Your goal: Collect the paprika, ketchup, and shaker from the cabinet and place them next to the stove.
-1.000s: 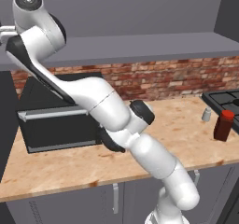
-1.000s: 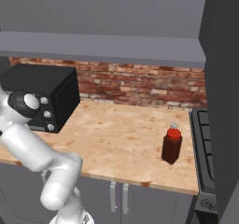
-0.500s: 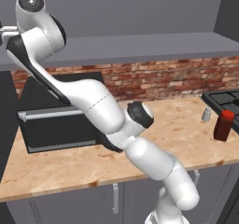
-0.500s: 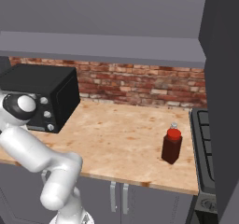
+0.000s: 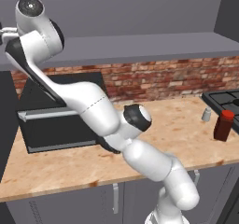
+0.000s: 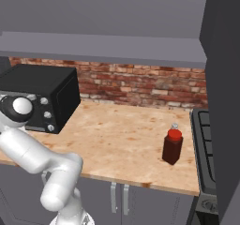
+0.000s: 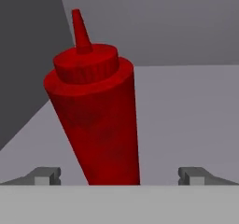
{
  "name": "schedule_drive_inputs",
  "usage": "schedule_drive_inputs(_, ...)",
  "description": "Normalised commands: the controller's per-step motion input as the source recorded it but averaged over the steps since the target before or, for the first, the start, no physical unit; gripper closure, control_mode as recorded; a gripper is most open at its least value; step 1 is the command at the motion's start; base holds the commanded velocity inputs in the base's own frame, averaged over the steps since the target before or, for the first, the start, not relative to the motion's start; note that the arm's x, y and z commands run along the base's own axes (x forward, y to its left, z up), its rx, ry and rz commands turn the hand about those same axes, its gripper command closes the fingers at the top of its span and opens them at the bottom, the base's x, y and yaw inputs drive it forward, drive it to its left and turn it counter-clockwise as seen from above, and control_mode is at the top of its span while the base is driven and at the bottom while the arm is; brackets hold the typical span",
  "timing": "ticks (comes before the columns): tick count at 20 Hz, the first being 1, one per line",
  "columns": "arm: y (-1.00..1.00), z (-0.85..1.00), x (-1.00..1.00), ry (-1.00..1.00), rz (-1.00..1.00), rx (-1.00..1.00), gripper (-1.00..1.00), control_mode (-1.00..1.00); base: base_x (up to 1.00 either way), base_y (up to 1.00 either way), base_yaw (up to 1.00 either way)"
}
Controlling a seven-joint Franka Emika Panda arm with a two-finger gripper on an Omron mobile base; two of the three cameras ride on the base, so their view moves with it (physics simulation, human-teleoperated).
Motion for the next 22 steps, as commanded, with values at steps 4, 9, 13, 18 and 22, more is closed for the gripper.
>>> schedule_drive_inputs(4,0.19,0.0,0.0,0.0,-0.01,0.0,-1.0,-1.0,0.0,0.0,0.0)
schedule_drive_inputs(9,0.06,0.0,0.0,0.0,0.0,0.0,-1.0,-1.0,0.0,0.0,0.0)
schedule_drive_inputs(13,0.0,0.01,0.04,0.0,0.0,0.0,-1.0,-1.0,0.0,0.0,0.0)
schedule_drive_inputs(18,0.0,0.02,0.01,0.0,0.0,0.0,-1.0,-1.0,0.0,0.0,0.0)
schedule_drive_inputs(22,0.0,0.06,0.0,0.0,0.0,0.0,-1.0,-1.0,0.0,0.0,0.0)
